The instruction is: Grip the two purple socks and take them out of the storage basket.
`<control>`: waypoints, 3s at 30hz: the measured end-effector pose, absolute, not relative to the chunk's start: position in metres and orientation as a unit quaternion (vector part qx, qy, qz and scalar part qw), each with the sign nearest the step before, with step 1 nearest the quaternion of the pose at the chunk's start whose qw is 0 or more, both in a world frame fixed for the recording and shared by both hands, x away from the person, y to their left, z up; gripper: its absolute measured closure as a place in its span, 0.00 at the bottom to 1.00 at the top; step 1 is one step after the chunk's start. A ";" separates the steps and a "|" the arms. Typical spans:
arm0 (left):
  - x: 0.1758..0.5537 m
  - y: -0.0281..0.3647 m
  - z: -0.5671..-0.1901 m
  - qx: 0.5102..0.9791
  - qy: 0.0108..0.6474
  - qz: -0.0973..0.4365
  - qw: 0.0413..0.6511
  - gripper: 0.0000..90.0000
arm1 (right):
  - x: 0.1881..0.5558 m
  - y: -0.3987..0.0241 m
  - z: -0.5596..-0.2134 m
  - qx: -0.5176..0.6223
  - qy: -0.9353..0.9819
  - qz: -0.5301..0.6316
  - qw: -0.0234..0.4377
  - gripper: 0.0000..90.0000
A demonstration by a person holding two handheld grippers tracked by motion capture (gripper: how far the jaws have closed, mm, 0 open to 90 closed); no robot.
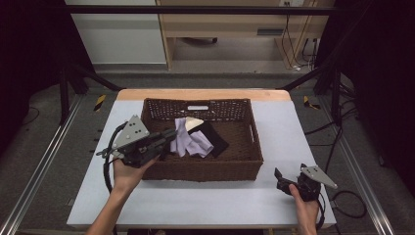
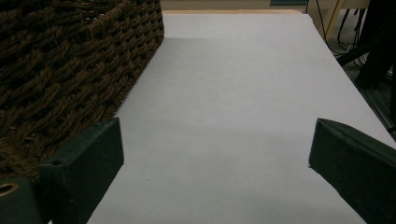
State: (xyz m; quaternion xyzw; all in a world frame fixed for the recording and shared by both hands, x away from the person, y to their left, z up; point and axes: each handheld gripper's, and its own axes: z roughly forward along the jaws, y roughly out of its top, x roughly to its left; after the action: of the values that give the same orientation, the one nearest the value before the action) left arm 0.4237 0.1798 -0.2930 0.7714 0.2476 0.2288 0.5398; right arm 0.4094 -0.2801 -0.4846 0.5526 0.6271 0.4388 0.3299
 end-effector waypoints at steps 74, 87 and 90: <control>0.380 0.170 -0.417 0.838 0.293 0.134 0.440 0.52 | 0.409 -0.280 -0.485 0.551 0.629 0.438 0.329 0.04; 0.405 0.172 -0.365 0.805 0.297 0.183 0.480 0.49 | 0.410 -0.279 -0.485 0.552 0.630 0.434 0.331 0.04; 0.418 0.169 -0.354 0.802 0.300 0.190 0.479 0.50 | 0.410 -0.280 -0.485 0.552 0.630 0.435 0.331 0.04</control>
State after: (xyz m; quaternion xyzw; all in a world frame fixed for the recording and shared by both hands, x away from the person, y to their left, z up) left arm 0.4180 0.1690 -0.3538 0.8025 0.3001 0.1900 0.4794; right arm 0.4098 -0.2795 -0.4850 0.5519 0.6300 0.4346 0.3311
